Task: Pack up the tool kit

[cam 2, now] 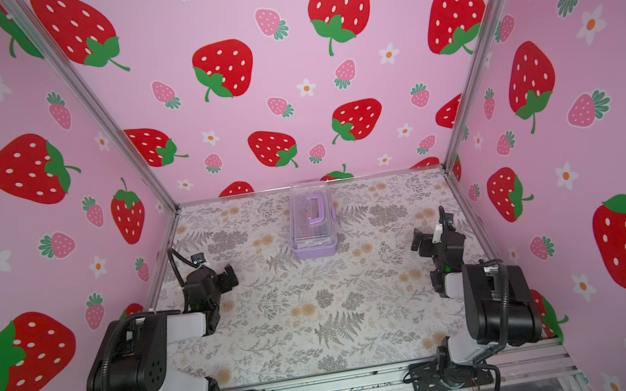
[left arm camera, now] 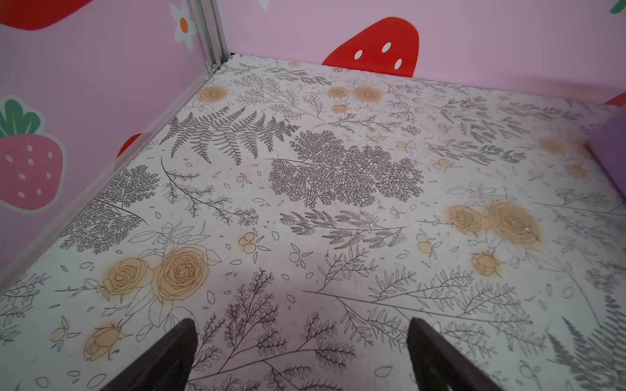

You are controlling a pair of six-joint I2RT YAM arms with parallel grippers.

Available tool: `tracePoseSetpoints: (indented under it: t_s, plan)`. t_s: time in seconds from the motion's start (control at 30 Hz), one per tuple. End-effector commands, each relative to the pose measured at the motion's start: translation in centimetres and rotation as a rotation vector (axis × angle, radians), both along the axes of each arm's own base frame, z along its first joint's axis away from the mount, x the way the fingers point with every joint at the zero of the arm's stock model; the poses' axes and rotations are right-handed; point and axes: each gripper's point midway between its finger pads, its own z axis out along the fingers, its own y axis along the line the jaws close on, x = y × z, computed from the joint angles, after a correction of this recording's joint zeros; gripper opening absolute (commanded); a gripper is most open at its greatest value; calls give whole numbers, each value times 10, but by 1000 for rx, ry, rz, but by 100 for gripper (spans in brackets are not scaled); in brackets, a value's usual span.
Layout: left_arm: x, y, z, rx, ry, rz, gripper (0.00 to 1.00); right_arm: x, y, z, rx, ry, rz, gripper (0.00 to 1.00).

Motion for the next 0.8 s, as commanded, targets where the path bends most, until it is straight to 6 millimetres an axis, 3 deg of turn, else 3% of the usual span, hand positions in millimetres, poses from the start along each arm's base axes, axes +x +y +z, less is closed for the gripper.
tracePoseSetpoints:
  t_s: [0.0,0.23,0.33,0.43,0.53,0.63,0.67,0.77]
  plan:
    - [12,-2,19,-3,-59,-14,99,4,4,5,179,-38,77,99]
    - [12,-2,19,-1,-60,-14,99,-24,-9,23,128,-134,-45,99]
    - [12,-2,19,-1,-61,-13,99,-27,5,34,23,-161,-30,99]
    - [12,-2,19,-1,-61,-14,99,-33,20,58,-190,-222,-30,99]
    - [12,-2,19,-1,-61,-13,99,-37,24,76,-270,-271,-50,99]
    - [12,-2,19,-1,-60,-13,99,-36,13,53,-272,-216,-108,99]
    - [12,-2,19,-1,-59,-13,99,-32,10,55,-273,-222,-129,99]
    - [12,-2,19,-1,-61,-13,99,-14,21,42,-236,-166,-62,99]
